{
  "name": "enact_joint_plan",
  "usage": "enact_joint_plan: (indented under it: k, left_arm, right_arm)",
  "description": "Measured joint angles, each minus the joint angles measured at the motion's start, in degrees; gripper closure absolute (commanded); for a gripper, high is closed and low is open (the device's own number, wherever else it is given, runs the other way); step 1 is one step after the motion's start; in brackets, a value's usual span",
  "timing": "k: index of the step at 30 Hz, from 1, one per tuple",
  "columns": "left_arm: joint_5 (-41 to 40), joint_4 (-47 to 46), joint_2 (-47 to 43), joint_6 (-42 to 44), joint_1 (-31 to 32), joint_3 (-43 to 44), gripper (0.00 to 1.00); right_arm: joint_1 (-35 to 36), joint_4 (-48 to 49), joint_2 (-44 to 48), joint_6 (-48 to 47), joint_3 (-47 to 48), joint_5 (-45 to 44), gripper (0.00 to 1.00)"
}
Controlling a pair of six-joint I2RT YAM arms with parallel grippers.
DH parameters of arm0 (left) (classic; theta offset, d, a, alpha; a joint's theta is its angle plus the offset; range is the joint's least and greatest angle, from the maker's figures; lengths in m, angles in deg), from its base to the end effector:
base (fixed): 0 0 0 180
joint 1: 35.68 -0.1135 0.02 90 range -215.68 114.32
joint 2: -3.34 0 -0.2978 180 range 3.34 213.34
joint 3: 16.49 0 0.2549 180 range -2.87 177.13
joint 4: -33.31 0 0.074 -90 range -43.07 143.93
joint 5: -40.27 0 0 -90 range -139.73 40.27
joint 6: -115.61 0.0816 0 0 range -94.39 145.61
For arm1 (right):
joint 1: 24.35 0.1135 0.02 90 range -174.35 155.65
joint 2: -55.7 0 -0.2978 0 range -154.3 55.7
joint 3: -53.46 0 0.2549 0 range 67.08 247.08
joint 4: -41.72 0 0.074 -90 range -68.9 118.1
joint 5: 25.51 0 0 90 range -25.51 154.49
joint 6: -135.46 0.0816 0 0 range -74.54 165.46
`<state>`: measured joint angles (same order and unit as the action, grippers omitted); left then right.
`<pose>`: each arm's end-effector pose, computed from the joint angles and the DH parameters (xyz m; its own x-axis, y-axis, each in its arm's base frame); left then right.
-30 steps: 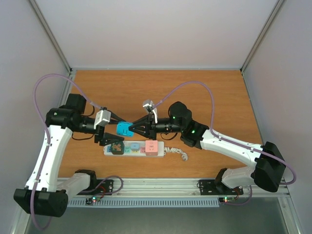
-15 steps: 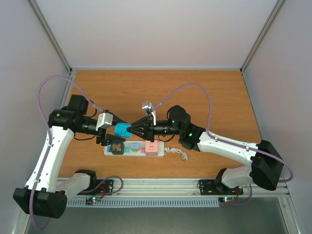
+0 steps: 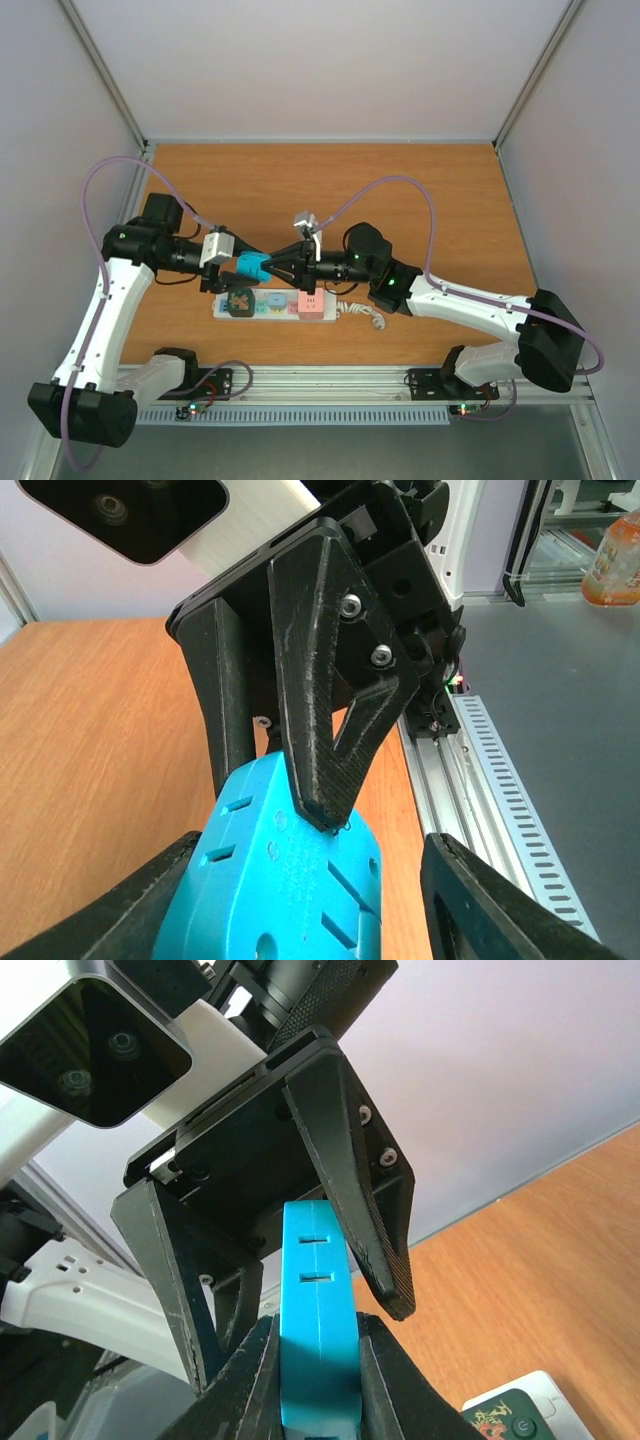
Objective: Insert the plug
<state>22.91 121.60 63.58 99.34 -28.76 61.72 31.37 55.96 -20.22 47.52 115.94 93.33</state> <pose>0.1373 -0.0951 0.3581 0.0789 0.2789 -0.9571 0.9968 -0.0368 0.0715 0.1595 0.3039 0.3451 -0.0279 0.0149 -0.9995 -0.9951 0.0944 0.0292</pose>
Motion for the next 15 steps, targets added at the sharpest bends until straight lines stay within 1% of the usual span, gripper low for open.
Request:
enact_joint_plan:
  k: [2, 4, 9, 15]
  left_arm:
    - [0.0, -0.6, 0.3, 0.0, 0.2, 0.0, 0.52]
    - [0.1, -1.1, 0.9, -0.4, 0.5, 0.0, 0.56]
    - [0.0, -1.6, 2.5, -1.2, 0.9, 0.0, 0.57]
    - [-0.5, -1.9, 2.3, -1.1, 0.7, -0.1, 0.56]
  right_arm:
    - [0.1, -0.1, 0.4, -0.4, -0.3, -0.4, 0.99]
    - [0.3, 0.0, 1.1, -1.1, -1.1, -1.2, 0.99]
    - [0.3, 0.0, 3.2, -2.6, -3.3, -3.6, 0.99]
    - [0.3, -0.4, 4.6, -3.2, -3.6, -5.1, 0.99]
